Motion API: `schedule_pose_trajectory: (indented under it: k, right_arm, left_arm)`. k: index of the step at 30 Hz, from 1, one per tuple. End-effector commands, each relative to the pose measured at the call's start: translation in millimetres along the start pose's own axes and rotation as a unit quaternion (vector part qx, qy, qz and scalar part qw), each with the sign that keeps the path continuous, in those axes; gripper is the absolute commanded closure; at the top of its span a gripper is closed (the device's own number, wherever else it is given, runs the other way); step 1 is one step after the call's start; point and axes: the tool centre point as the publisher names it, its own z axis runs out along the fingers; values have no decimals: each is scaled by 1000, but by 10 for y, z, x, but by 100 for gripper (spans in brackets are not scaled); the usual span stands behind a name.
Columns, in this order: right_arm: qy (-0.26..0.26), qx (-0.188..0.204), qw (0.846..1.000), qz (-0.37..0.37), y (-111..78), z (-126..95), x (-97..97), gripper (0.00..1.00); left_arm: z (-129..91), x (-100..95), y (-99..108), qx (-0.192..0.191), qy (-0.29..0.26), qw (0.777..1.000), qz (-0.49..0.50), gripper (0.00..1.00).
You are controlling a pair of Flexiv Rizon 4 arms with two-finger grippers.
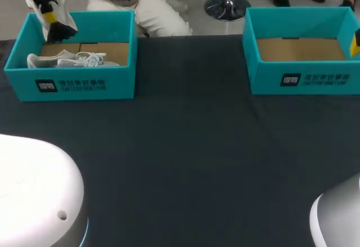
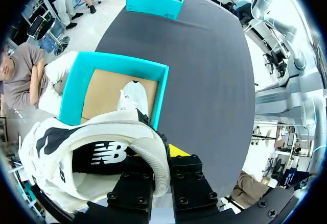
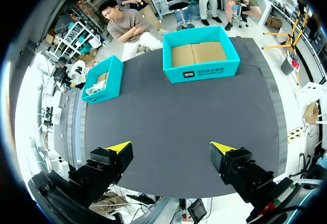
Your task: Take the shoe out of the shoebox, open the shoe tongue, remove and reinsert the insole, then place the shoe into the shoebox
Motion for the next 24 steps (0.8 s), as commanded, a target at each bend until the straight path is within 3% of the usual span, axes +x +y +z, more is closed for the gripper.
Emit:
schedule_pose_trajectory:
  k: [1, 10, 24]
  right_arm:
    - [-1, 3, 1000, 0, 27, -8, 12, 0]
    - [-1, 3, 1000, 0, 27, -8, 12, 0]
    - [-1, 3, 1000, 0, 27, -8, 12, 0]
  left_arm:
    - [-72, -308, 104, 2, 47, 999, -8, 100]
    - [-39, -558, 261, 8, 60, 998, -27, 100]
    - [-39, -558, 261, 8, 60, 998, -27, 100]
